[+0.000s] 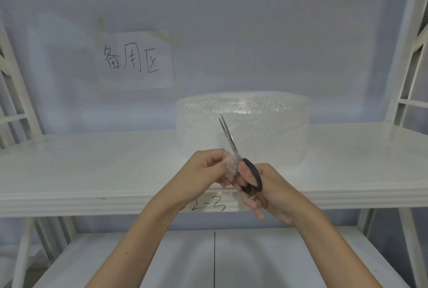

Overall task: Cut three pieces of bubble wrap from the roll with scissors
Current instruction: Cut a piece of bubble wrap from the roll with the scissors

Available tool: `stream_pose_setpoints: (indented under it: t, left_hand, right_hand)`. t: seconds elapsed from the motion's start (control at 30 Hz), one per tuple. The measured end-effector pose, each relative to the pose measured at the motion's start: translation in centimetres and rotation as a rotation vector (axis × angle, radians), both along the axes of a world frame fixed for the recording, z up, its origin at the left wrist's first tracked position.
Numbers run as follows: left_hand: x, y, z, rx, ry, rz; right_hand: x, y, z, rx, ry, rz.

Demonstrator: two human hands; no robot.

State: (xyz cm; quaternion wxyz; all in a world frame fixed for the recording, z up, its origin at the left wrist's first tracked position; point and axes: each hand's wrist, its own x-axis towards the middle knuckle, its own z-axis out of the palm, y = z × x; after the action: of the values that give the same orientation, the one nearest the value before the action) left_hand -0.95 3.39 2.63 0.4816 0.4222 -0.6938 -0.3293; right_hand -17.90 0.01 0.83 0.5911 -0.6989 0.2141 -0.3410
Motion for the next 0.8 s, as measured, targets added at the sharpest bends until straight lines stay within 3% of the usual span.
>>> stream_pose_setpoints:
  t: [0.3,0.57,0.8]
  left_hand:
    - [0.3,0.9,-0.8,0.014,0.028,0.026]
    - [2.2,1.9,-1.3,0.053,0.084,0.173]
    - [2.9,1.6,-1.4,0.078,0.130,0.238]
  right_hand:
    - [0.4,0.4,1.7,-0.079,0.047,-0.133]
    - [-3.4,0.2,4.5,-0.181,-0.185,-0.589]
    - [-8.8,-3.2,1.7,-0.122,0.084,-0.928]
